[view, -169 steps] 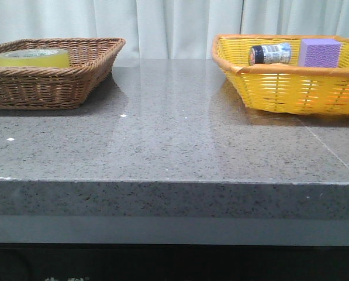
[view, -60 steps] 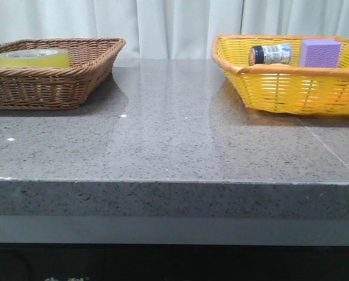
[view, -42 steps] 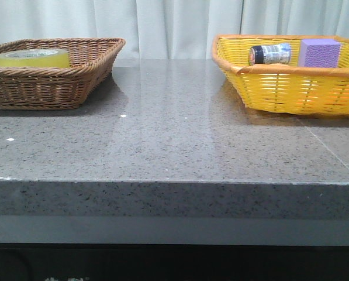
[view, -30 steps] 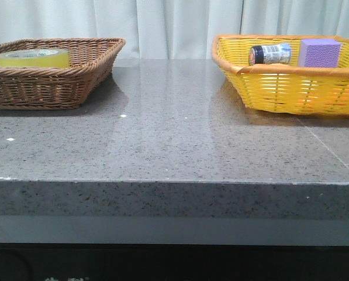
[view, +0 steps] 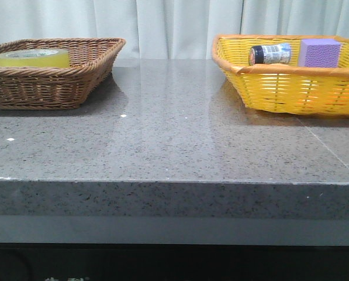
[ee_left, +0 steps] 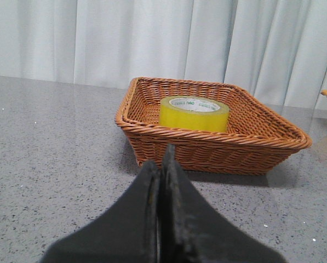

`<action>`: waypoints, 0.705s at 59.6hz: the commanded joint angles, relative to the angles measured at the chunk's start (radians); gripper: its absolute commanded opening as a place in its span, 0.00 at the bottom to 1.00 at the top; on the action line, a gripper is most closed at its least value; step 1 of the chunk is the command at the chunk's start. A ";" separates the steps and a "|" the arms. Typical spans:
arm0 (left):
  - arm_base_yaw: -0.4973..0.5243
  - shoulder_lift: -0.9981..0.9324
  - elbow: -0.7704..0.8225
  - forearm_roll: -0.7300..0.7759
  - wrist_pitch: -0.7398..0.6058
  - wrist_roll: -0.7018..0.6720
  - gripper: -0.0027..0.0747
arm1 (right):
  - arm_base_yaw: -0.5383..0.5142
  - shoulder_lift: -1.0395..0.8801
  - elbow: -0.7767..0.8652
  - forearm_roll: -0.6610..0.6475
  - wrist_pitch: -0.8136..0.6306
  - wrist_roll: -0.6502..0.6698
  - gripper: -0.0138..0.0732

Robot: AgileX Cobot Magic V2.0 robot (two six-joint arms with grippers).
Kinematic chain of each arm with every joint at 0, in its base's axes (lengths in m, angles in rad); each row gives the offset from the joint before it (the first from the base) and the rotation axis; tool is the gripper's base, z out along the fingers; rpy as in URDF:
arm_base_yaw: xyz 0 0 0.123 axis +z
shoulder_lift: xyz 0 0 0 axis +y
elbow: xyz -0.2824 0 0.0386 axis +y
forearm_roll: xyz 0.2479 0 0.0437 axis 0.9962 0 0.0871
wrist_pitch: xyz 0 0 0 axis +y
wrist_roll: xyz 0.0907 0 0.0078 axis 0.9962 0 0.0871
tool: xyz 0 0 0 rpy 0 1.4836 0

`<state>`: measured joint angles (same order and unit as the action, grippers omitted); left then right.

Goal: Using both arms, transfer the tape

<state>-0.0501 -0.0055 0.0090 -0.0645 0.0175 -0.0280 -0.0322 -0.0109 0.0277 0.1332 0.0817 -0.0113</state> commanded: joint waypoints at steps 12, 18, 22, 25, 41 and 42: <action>-0.001 -0.018 0.039 -0.004 -0.080 -0.006 0.01 | -0.003 -0.026 -0.026 -0.008 -0.075 -0.007 0.08; -0.001 -0.018 0.039 -0.004 -0.080 -0.006 0.01 | -0.003 -0.026 -0.026 -0.008 -0.072 -0.007 0.08; -0.001 -0.018 0.039 -0.004 -0.080 -0.006 0.01 | -0.003 -0.026 -0.026 -0.009 -0.074 -0.007 0.08; -0.001 -0.018 0.039 -0.004 -0.080 -0.006 0.01 | -0.003 -0.026 -0.026 -0.017 -0.087 -0.007 0.08; -0.001 -0.018 0.039 -0.004 -0.080 -0.006 0.01 | -0.003 -0.026 -0.026 -0.080 -0.161 -0.007 0.08; -0.001 -0.018 0.039 -0.004 -0.080 -0.006 0.01 | -0.003 -0.026 -0.026 -0.080 -0.161 -0.007 0.08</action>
<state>-0.0501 -0.0055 0.0090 -0.0645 0.0175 -0.0280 -0.0322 -0.0109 0.0277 0.0734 0.0181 -0.0113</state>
